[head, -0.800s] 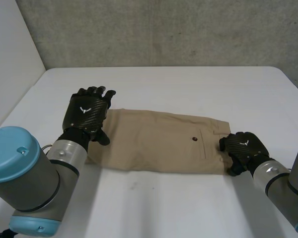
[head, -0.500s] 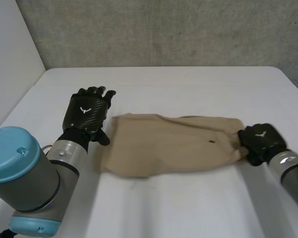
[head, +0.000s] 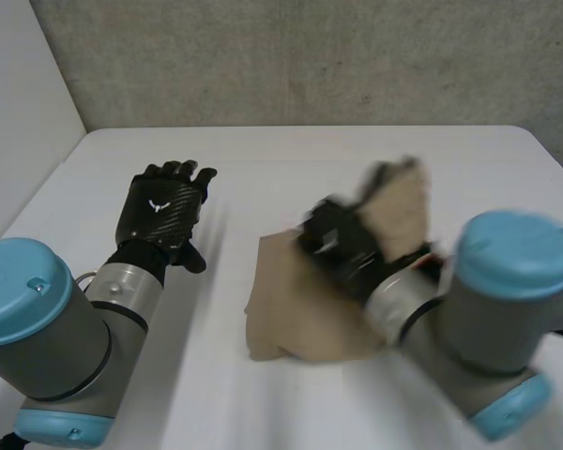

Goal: Fold the shorts.

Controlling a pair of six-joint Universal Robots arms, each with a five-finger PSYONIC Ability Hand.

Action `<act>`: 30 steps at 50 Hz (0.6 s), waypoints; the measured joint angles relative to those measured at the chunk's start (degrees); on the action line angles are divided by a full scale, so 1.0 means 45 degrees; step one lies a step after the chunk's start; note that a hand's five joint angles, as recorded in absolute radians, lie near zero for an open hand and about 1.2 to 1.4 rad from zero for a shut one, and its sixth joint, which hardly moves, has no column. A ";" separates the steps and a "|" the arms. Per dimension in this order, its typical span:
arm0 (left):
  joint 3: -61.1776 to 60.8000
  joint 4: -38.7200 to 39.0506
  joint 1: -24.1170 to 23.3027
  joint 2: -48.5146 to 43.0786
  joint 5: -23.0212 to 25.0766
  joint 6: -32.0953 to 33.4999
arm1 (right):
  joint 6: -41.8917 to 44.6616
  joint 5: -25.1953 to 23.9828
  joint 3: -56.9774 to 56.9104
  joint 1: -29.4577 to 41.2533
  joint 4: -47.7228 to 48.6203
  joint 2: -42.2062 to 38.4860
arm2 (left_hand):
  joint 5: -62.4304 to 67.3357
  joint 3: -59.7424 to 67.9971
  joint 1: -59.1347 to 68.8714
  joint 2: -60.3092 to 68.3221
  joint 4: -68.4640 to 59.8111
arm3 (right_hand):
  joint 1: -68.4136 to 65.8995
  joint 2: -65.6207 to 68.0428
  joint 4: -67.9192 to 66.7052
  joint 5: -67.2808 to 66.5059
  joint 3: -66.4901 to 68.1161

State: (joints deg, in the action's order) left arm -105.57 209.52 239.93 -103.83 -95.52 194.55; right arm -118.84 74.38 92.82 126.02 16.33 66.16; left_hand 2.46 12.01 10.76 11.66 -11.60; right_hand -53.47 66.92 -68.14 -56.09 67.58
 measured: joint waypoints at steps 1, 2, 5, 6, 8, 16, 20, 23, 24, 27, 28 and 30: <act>0.0004 -0.0003 0.0001 0.0002 -0.0002 -0.0003 | 0.0096 -0.0475 -0.0087 0.0514 0.0031 -0.0388 | -0.0001 0.0000 0.0002 0.0000 0.0000 | 0.0017 -0.0356 0.0467 0.0252 -0.0466; 0.0009 -0.0007 0.0002 0.0008 -0.0004 -0.0004 | 0.0149 -0.0834 -0.0149 0.0864 0.0049 -0.0682 | -0.0001 0.0000 0.0002 0.0000 0.0000 | 0.0488 -0.1060 0.1302 0.0926 -0.1203; 0.0049 -0.0015 0.0001 0.0043 -0.0004 -0.0007 | 0.0044 -0.1482 -0.0263 0.1425 0.0081 -0.1184 | 0.0000 0.0000 0.0000 0.0000 0.0000 | 0.3682 -0.4831 0.4734 0.4214 -0.4846; 0.0085 -0.0019 0.0002 0.0069 -0.0003 -0.0009 | -0.0165 -0.1643 -0.0298 0.1540 0.0094 -0.1271 | -0.0001 0.0000 0.0000 0.0000 0.0000 | 0.6841 -0.7911 0.8021 0.7474 -0.7712; 0.0153 -0.0035 0.0001 0.0115 0.0000 -0.0013 | -0.0667 -0.1788 -0.0354 0.1578 0.0118 -0.1274 | 0.0000 0.0000 0.0001 0.0000 0.0000 | 0.8941 -1.1185 1.1359 1.0839 -1.1151; 0.1153 -0.0671 -0.0215 0.0179 0.0064 -0.0071 | -0.7098 -0.1304 -0.0750 -0.0280 -0.0086 0.0248 | 0.0000 0.0000 0.0001 0.0000 0.0000 | 0.9351 -1.2139 1.2212 1.1748 -1.2316; 0.2081 -0.1454 -0.0640 -0.0040 0.0101 -0.0198 | -1.0640 -0.1046 -0.1009 -0.1400 -0.0678 0.0973 | 0.0000 0.0001 0.0001 0.0002 0.0000 | 0.9351 -1.2139 1.2214 1.1752 -1.2316; 0.3238 -0.2486 -0.1294 -0.0687 0.0115 -0.0527 | -1.2764 -0.0945 -0.1365 -0.2134 -0.1596 0.1124 | 0.0000 0.0002 0.0005 0.0000 0.0000 | 0.9351 -1.2139 1.2214 1.1748 -1.2316; 0.3674 -0.2928 -0.1526 -0.1028 0.0116 -0.0715 | -1.3057 -0.0924 -0.1494 -0.2290 -0.1923 0.0994 | 0.0000 0.0002 0.0009 0.0000 0.0000 | 0.9351 -1.2139 1.2214 1.1748 -1.2316; 0.4557 -0.3922 -0.1932 -0.1889 0.0116 -0.1187 | -1.3079 -0.0890 -0.1837 -0.2514 -0.2643 0.0433 | 0.0000 0.0001 0.0010 0.0001 0.0000 | 0.9351 -1.2139 1.2214 1.1767 -1.2316; 0.4950 -0.4409 -0.2066 -0.2377 0.0110 -0.1436 | -1.2868 -0.0875 -0.1962 -0.2548 -0.2863 0.0161 | 0.0000 0.0002 0.0008 0.0001 0.0000 | 0.9351 -1.2139 1.2214 1.1748 -1.2316; 0.5372 -0.5000 -0.2178 -0.3055 0.0099 -0.1734 | -1.2119 -0.0786 -0.2262 -0.2565 -0.3308 -0.0545 | 0.0000 0.0001 0.0010 0.0001 0.0000 | 0.9351 -1.2139 1.2212 1.1767 -1.2316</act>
State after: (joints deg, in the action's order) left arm -81.40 187.02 230.13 -117.57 -95.07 186.75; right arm -173.37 70.84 82.64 114.47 1.44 63.70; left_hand 2.46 12.02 10.81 11.66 -11.60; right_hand -11.39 12.30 -13.18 -3.14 12.16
